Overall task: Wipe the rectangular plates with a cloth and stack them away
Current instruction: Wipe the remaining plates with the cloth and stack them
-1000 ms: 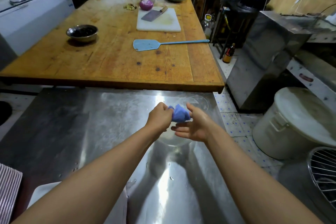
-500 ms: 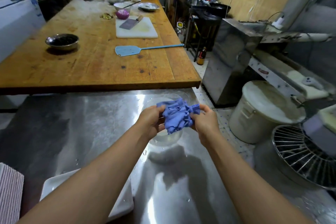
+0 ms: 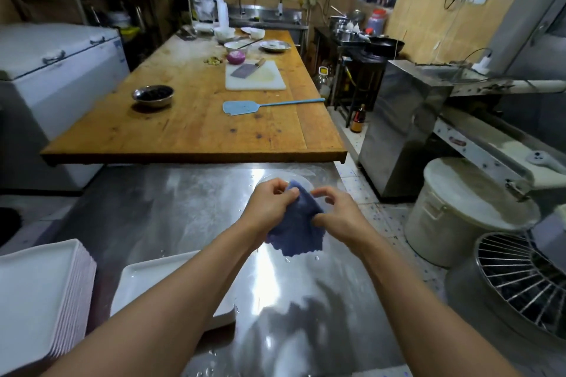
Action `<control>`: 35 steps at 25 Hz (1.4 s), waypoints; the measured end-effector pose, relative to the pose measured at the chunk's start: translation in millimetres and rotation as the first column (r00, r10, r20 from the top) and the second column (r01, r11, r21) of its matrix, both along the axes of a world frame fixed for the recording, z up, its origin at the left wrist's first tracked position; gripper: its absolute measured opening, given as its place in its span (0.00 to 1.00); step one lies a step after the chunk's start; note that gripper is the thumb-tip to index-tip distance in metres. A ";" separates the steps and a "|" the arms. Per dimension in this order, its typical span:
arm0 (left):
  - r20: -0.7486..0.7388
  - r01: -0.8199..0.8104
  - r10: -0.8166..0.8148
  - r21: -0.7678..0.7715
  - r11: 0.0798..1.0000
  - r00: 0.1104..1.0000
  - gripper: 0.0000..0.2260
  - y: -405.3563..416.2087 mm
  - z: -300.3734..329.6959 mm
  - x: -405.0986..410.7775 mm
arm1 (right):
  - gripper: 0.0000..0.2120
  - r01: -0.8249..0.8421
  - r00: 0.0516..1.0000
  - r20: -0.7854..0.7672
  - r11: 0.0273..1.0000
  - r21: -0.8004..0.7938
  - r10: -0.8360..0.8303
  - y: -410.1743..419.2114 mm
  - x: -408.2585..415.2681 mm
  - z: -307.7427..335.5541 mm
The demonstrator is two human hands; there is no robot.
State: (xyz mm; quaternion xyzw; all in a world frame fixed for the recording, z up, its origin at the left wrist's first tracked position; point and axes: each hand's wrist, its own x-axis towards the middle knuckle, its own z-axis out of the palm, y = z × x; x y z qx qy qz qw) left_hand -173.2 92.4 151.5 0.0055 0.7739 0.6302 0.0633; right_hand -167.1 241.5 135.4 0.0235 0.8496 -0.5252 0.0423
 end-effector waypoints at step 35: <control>0.226 -0.059 0.270 -0.656 0.753 0.936 0.11 -252.3 -138.2 113.3 | 0.20 -0.184 0.934 -0.093 0.688 0.702 0.345 -197.3 84.2 -115.9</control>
